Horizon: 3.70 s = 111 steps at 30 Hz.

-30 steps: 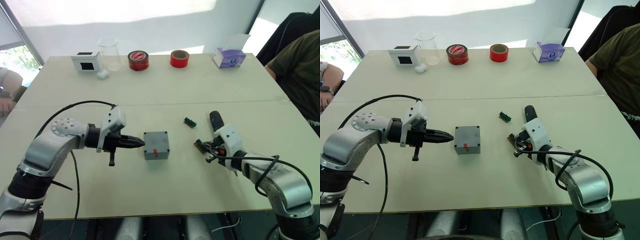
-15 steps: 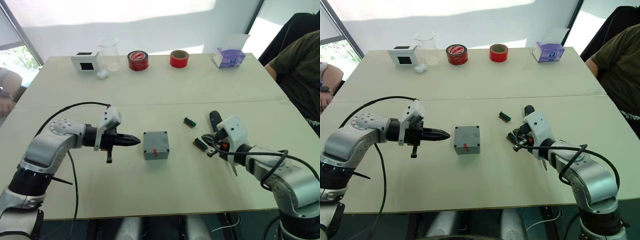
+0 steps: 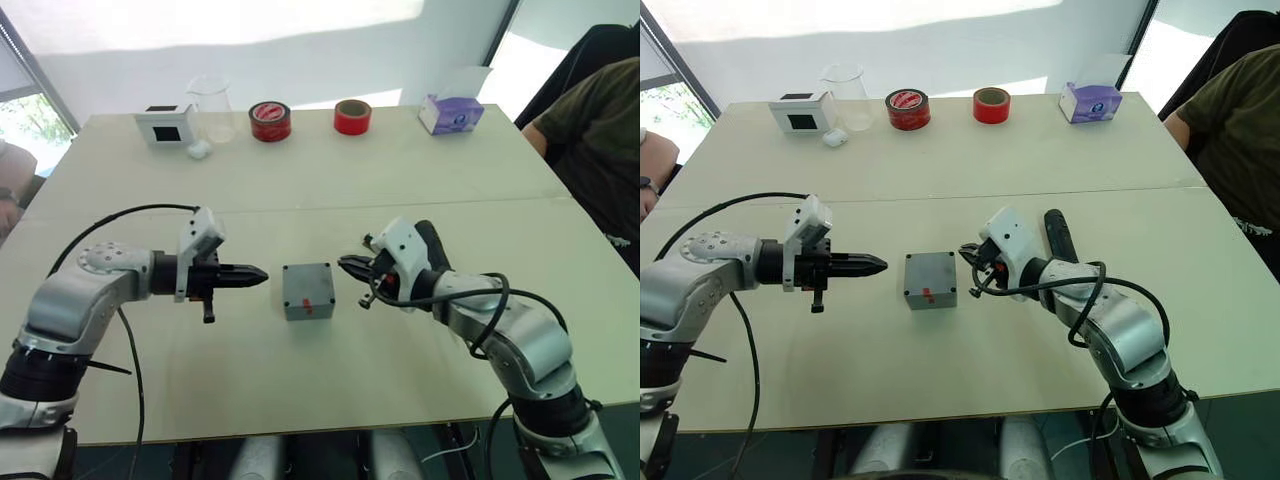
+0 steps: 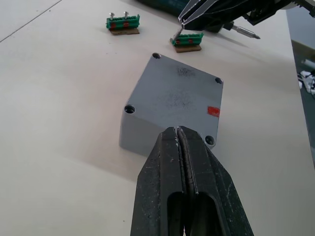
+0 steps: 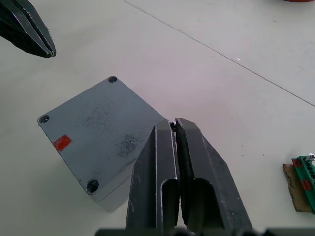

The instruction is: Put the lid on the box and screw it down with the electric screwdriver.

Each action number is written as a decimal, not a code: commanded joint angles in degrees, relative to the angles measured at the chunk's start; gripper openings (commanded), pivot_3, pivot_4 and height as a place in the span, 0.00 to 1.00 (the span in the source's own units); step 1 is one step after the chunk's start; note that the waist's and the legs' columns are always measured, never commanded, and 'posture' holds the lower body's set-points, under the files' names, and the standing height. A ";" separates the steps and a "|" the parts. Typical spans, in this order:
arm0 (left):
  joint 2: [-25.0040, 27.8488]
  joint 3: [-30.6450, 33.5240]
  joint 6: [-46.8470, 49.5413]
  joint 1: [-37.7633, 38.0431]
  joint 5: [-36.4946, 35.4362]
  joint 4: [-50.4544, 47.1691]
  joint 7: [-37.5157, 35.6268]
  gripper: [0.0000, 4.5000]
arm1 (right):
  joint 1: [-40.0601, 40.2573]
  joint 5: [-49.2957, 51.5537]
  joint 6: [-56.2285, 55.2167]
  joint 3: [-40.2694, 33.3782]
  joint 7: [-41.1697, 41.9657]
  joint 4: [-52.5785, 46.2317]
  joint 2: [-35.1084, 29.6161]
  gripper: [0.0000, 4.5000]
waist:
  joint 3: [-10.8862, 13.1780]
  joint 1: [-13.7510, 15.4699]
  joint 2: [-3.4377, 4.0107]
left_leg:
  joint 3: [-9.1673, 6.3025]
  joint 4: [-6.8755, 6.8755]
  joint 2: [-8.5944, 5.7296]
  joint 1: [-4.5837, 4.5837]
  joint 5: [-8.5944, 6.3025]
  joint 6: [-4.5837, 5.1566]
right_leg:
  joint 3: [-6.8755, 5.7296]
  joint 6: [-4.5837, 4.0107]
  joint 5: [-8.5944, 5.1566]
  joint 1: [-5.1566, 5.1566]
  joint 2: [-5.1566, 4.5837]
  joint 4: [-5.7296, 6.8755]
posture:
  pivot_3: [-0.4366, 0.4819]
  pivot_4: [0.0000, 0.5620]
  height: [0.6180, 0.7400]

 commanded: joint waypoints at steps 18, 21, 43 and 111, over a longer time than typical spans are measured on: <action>0.75 3.47 1.63 3.13 -2.61 -5.56 3.68 0.00 | -3.68 -3.59 -7.60 3.90 4.21 6.73 2.35 0.01 | 0.00 0.04 0.00 | 0.00 -0.01 0.01 0.00 0.05 -0.08 | 0.01 -0.01 0.00 -0.03 0.01 0.02 | 0.48 0.27 1.00; 0.86 3.37 1.55 3.11 -2.87 -5.55 3.91 0.00 | -3.32 -3.83 -7.65 3.70 4.38 6.66 2.01 0.01 | 0.00 0.03 0.01 | 0.00 -0.01 0.01 0.00 0.05 -0.08 | 0.01 -0.01 0.00 -0.03 0.00 0.02 | 0.48 0.27 1.00; 0.71 2.65 0.81 2.38 -2.56 -4.69 3.84 0.00 | -2.29 -5.64 -7.99 3.22 4.14 7.87 2.21 0.01 | 0.00 0.02 0.01 | 0.00 -0.01 0.01 0.00 0.05 -0.09 | 0.01 -0.01 0.00 -0.03 0.01 0.02 | 0.48 0.27 1.00; 1.44 -0.39 1.41 -1.91 -8.48 -14.94 0.71 0.34 | -23.75 25.87 39.58 -7.04 1.35 29.27 -29.82 1.00 | 0.08 -0.12 0.09 | 0.11 -0.13 0.04 -0.02 0.05 -0.07 | 0.06 -0.02 0.00 -0.02 -0.03 -0.20 | 0.48 0.27 1.00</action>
